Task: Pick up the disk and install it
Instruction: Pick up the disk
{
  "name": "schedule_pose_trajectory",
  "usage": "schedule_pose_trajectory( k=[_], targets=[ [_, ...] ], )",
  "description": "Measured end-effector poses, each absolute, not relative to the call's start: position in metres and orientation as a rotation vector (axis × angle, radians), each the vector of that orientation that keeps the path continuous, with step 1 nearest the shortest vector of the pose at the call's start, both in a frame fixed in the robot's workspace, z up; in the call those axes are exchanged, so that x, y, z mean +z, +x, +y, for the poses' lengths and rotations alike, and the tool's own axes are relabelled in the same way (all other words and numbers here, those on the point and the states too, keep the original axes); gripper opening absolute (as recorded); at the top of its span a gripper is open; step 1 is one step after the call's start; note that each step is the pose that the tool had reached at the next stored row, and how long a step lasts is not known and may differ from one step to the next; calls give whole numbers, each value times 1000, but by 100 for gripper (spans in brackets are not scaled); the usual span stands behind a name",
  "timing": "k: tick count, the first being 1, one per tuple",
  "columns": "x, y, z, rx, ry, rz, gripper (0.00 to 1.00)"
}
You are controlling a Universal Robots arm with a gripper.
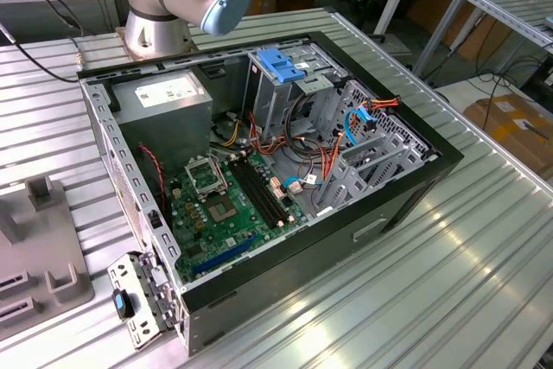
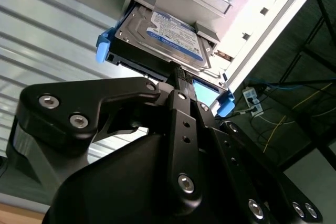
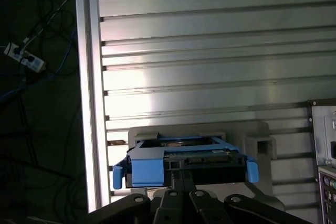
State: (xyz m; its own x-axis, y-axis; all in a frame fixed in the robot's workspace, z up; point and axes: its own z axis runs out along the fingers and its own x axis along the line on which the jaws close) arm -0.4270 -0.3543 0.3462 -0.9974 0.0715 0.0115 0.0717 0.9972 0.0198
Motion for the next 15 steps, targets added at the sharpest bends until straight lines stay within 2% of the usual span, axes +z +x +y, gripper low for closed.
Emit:
schedule_pose_trajectory(
  k=[15],
  targets=[
    [346,-427,-354,-23,227,-3120,11]
  ],
)
